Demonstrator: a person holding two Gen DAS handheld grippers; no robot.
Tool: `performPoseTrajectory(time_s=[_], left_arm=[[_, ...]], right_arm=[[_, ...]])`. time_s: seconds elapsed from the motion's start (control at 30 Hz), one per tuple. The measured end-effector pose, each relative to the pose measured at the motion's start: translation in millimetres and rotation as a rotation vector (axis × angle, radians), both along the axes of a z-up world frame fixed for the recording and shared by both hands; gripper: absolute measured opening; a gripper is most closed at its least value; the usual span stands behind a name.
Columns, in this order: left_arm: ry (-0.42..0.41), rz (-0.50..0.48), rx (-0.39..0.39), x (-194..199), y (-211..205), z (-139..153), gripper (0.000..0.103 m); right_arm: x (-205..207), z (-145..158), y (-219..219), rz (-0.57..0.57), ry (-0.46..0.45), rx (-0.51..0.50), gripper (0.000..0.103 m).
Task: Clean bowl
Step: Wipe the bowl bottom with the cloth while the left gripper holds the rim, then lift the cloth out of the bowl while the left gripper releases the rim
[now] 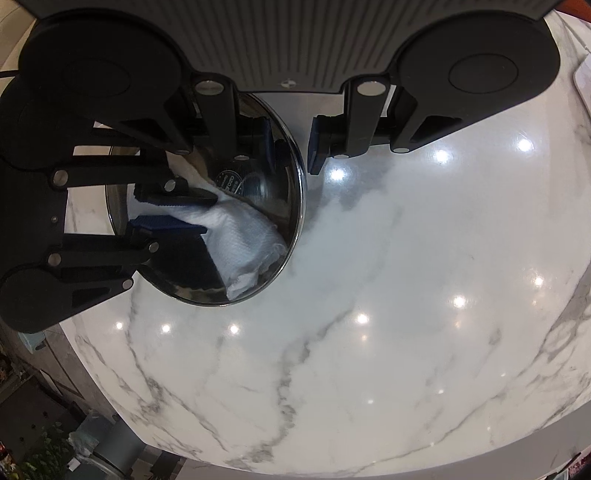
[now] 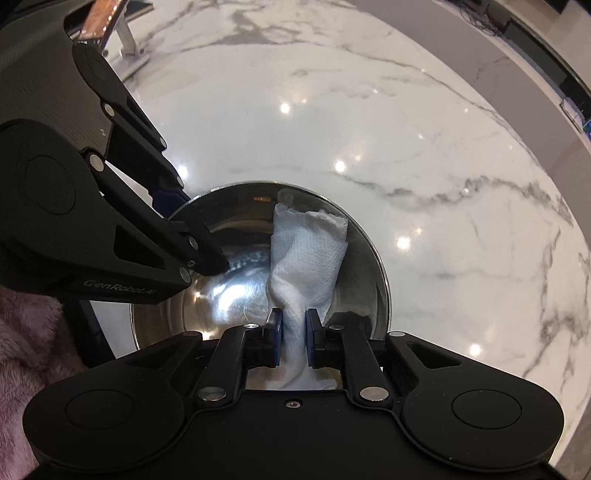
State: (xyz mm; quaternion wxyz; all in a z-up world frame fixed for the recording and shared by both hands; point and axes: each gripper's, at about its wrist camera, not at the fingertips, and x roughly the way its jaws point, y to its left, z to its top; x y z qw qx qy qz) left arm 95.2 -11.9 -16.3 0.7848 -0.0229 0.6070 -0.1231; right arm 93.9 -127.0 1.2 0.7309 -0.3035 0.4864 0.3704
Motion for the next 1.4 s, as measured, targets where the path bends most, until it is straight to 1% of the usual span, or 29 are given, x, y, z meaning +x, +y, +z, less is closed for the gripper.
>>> performPoseTrajectory(time_s=[0.1, 0.27, 0.33, 0.43, 0.53, 0.7, 0.93, 1.0, 1.07, 1.17, 1.2, 1.27, 1.33, 1.37, 1.4], left_arm=[[-0.005, 0.005, 0.009, 2, 1, 0, 0.017], [-0.009, 0.01, 0.021, 4, 2, -1, 0.017], [-0.007, 0.019, 0.012, 4, 4, -1, 0.017], [-0.01, 0.033, 0.009, 5, 7, 0, 0.017], [-0.018, 0.059, 0.009, 5, 10, 0, 0.017], [-0.027, 0.107, -0.011, 6, 16, -1, 0.018], [-0.055, 0.139, -0.034, 6, 19, 2, 0.018], [-0.067, 0.142, -0.03, 6, 20, 4, 0.018], [-0.078, 0.146, -0.025, 6, 21, 4, 0.018], [-0.09, 0.149, -0.015, 5, 21, 5, 0.018], [-0.096, 0.148, -0.008, 5, 20, 5, 0.02], [-0.105, 0.142, 0.007, 5, 18, 6, 0.025], [-0.111, 0.133, 0.014, 3, 17, 7, 0.027], [-0.11, 0.127, 0.01, 3, 16, 7, 0.031], [-0.106, 0.122, 0.004, 2, 16, 7, 0.032]], right_arm=[[3, -1, -1, -0.026, -0.014, 0.053, 0.012], [3, -1, 3, -0.052, -0.033, 0.091, 0.011], [4, -2, 6, -0.057, -0.052, 0.087, 0.011], [7, -3, 10, -0.067, -0.126, 0.045, 0.01], [5, 0, 14, -0.053, -0.193, 0.009, 0.01], [7, 11, 12, -0.07, -0.268, 0.012, 0.01], [1, 28, 5, -0.096, -0.312, 0.032, 0.01], [2, 37, 0, -0.136, -0.342, 0.032, 0.01], [4, 44, -7, -0.167, -0.339, 0.052, 0.01], [8, 56, -28, -0.245, -0.326, 0.102, 0.01], [9, 58, -33, -0.27, -0.327, 0.11, 0.01], [9, 58, -41, -0.305, -0.33, 0.116, 0.01], [10, 55, -52, -0.36, -0.316, 0.136, 0.01], [10, 51, -61, -0.403, -0.29, 0.162, 0.01], [10, 45, -70, -0.452, -0.256, 0.195, 0.01]])
